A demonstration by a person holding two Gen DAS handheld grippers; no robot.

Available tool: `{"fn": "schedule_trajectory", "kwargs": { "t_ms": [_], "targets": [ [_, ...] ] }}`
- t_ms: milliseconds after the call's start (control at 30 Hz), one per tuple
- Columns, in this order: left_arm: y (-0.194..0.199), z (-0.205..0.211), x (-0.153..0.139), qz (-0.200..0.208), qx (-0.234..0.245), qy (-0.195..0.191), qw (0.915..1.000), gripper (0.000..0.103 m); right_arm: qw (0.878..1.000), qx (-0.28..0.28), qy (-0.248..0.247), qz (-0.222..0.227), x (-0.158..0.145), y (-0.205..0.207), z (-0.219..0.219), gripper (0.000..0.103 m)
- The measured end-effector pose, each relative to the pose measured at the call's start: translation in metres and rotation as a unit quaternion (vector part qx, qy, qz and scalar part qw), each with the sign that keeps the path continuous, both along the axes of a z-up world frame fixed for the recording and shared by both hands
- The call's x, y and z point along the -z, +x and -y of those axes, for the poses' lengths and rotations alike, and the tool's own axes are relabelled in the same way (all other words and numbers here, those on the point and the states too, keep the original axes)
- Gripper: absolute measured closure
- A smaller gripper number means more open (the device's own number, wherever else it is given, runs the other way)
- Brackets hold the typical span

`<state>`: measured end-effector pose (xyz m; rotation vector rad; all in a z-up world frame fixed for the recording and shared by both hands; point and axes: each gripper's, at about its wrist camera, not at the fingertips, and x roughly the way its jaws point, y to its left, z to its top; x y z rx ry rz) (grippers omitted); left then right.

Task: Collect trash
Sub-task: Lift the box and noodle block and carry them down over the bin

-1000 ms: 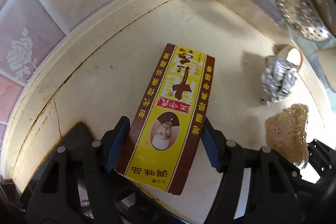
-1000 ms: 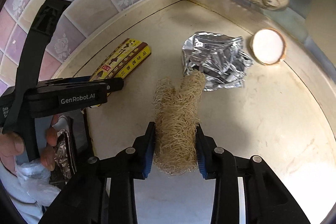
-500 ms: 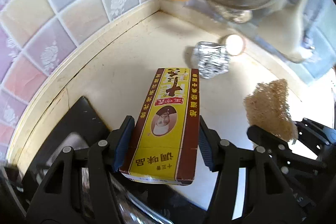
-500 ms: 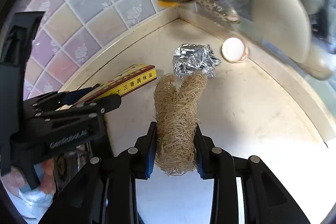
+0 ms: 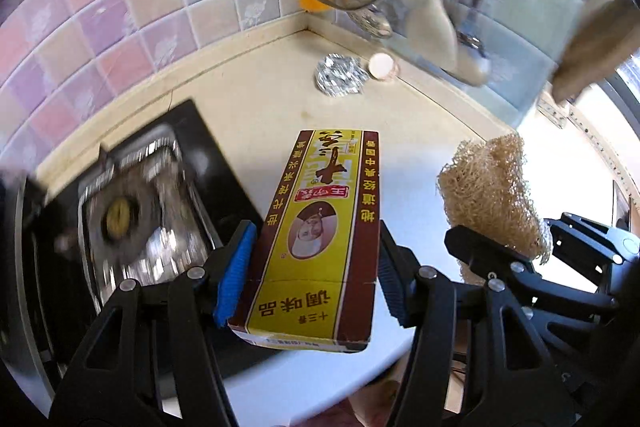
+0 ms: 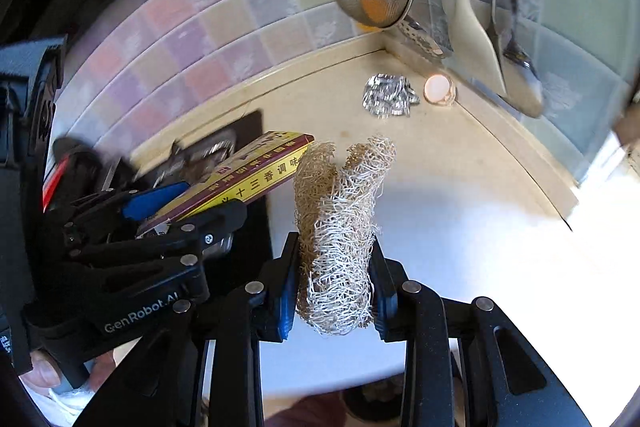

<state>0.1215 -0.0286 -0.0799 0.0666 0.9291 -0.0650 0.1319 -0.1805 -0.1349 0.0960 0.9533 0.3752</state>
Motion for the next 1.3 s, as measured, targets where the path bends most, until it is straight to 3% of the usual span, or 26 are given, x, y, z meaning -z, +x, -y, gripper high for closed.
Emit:
{"fn": "schedule_trajectory", "kwargs": {
  "t_ms": [167, 333, 600, 967, 1300],
  "targets": [
    [-0.072, 0.027, 0.007, 0.011, -0.028, -0.003, 0.9995, 0.048, 1.0, -0.028, 0.001, 0.003, -0.002, -0.07, 0.026, 0.073],
    [-0.133, 0.043, 0.021, 0.007, -0.046, 0.001, 0.9989, 0.048, 0.999, -0.046, 0.003, -0.022, 0.017, -0.129, 0.048, 0.073],
    [-0.181, 0.059, 0.073, -0.033, -0.04, -0.002, 0.9986, 0.048, 0.997, -0.054, -0.017, -0.045, 0.071, -0.186, 0.061, 0.073],
    [-0.202, 0.061, 0.191, -0.11, -0.018, -0.024, 0.9935, 0.048, 0.989, -0.024, -0.059, -0.13, 0.208, -0.239, 0.077, 0.073],
    [-0.205, 0.072, 0.333, -0.165, 0.003, -0.042, 0.9854, 0.048, 0.978, 0.013, -0.073, -0.193, 0.363, -0.263, 0.105, 0.073]
  ]
}}
